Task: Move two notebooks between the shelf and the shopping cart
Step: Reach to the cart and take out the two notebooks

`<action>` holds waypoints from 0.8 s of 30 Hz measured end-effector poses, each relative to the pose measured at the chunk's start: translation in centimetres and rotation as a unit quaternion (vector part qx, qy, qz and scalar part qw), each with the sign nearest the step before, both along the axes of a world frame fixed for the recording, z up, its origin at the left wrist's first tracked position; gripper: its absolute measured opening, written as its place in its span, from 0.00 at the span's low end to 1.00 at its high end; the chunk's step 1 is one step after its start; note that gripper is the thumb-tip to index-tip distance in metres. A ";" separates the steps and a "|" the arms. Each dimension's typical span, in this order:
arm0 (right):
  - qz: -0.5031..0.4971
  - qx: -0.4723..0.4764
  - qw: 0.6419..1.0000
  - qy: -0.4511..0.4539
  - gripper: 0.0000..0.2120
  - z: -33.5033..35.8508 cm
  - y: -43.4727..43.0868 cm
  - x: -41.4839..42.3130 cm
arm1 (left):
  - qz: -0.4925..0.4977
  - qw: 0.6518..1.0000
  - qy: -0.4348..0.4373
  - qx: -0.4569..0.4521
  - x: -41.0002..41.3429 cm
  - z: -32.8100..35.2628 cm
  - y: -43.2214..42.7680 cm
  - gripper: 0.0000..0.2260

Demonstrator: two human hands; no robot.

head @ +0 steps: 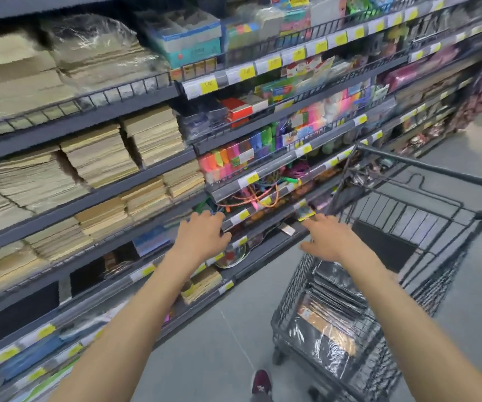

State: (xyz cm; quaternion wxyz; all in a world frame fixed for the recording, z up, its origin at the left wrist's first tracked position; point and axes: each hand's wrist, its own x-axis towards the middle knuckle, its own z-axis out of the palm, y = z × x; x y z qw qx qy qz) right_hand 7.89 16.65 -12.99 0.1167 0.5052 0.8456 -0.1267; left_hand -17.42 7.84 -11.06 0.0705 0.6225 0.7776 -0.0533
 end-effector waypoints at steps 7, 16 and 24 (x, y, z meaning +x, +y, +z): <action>-0.094 -0.056 0.993 0.039 0.29 -5.2 6.2 1.2 | -0.105 0.994 0.001 -0.032 0.9 -3.5 11.9 0.20; -0.273 -0.119 0.951 0.086 0.25 -9.8 7.9 6.4 | -0.287 0.957 -0.016 -0.048 7.4 -8.4 23.2 0.20; -0.440 -0.159 0.879 0.091 0.28 -15.3 4.8 10.2 | -0.462 0.879 -0.003 -0.119 15.5 -13.0 29.6 0.20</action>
